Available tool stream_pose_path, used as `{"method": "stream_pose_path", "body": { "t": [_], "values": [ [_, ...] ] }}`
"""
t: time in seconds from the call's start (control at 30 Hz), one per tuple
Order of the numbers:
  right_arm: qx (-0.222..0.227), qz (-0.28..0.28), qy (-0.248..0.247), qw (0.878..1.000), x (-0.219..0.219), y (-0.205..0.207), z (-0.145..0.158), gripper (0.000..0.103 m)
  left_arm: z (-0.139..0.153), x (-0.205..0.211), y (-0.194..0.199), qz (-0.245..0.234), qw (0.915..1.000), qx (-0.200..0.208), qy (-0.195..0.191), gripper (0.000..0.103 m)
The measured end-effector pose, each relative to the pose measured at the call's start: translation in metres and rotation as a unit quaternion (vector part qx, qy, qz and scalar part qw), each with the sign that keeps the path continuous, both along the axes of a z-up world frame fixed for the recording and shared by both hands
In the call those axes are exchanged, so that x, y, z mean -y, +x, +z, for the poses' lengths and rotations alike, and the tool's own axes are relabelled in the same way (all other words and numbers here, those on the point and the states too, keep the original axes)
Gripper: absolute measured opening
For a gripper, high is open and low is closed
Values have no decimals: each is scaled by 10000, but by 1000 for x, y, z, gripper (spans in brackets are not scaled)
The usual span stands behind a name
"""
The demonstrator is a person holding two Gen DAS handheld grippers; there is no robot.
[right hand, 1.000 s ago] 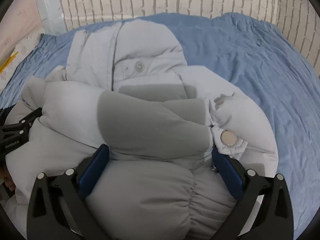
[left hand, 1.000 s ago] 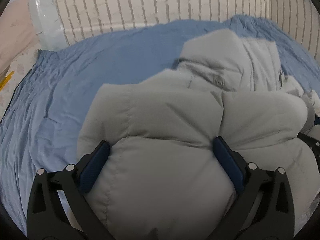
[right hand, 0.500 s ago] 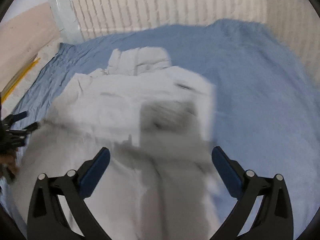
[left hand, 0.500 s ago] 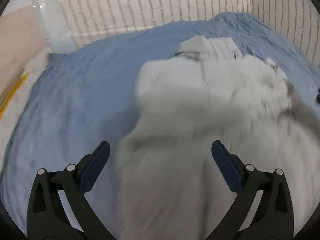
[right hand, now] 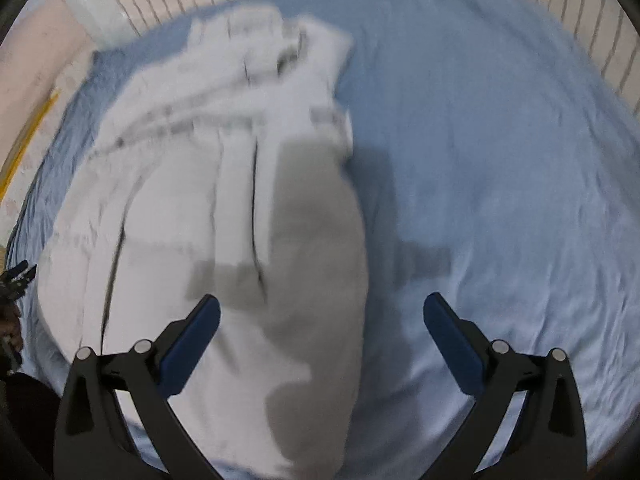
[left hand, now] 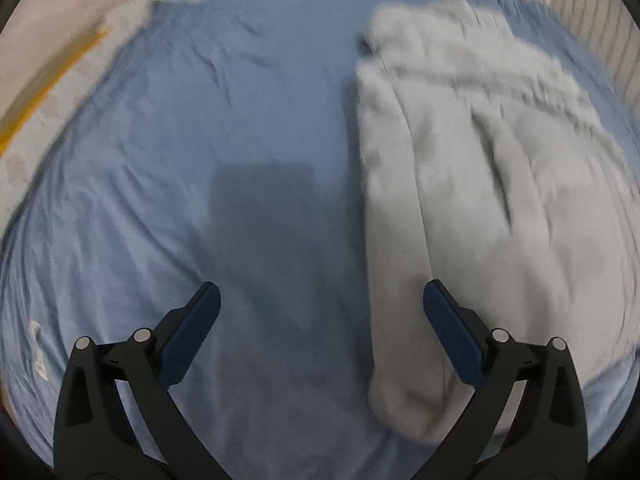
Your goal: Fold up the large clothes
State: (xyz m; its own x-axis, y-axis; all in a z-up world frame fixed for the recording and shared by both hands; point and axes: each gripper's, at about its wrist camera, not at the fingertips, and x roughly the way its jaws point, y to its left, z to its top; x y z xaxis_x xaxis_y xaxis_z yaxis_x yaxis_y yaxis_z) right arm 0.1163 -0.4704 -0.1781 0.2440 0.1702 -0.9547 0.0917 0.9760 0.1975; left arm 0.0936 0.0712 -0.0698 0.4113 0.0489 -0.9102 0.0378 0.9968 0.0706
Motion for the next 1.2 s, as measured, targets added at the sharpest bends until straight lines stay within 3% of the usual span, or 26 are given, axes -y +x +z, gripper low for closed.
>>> {"method": "stream_pose_path", "body": {
  "t": [0.07, 0.2, 0.27, 0.37, 0.43, 0.47, 0.53, 0.63, 0.73, 0.83, 0.9, 0.93, 1.0, 1.07, 1.2],
  "values": [
    [-451, -33, 60, 9990, -3, -11, -9, 101, -5, 0, -7, -64, 9992, -299, -270, 100],
    [-837, -376, 432, 9948, 8, -23, -13, 101, -12, -2, -13, -54, 9904, -825, -1109, 100],
    [-929, -669, 653, 9913, 17, -30, -15, 101, -14, -3, -14, -93, 9860, -860, -1428, 99],
    [-1211, -1075, 1167, 9799, 31, -40, -26, 101, -6, 0, -26, -479, 9762, -824, -1949, 98],
    [-1413, -1118, 1346, 9744, 32, -41, -35, 101, -6, 13, -37, -945, 9682, -996, -2090, 100],
    [-1511, -1064, 1384, 9730, 28, -41, -39, 101, -9, 22, -38, -1088, 9668, -1130, -2019, 100],
    [-1685, -875, 1433, 9713, 16, -40, -45, 101, -18, 33, -37, -1136, 9725, -1325, -1542, 100],
    [-1832, -706, 1535, 9685, 6, -41, -51, 96, -38, 31, -25, -701, 9778, -1674, -1045, 100],
    [-2064, -539, 1560, 9645, -6, -39, -64, 79, -44, 34, -21, -642, 9810, -1637, -825, 100],
    [-2101, -265, 1383, 9675, -19, -29, -63, 61, -43, 52, -19, -836, 9862, -1385, -356, 100],
    [-1877, -107, 1444, 9715, -27, -24, -56, 32, -42, 64, -19, -934, 9872, -1246, -337, 84],
    [-1757, -44, 1415, 9742, -29, -24, -50, 29, -42, 68, -20, -921, 9881, -1195, -312, 78],
    [-1437, 4, 1447, 9790, -30, -22, -38, 22, -43, 69, -22, -836, 9887, -1183, -374, 44],
    [-1047, -16, 1532, 9826, -31, -20, -24, 20, -36, 62, -24, -663, 9891, -1120, -689, 28],
    [-130, 19, 1593, 9871, -31, -22, 15, 17, -11, 50, -34, -446, 9914, -630, -1058, 18]
  ]
}}
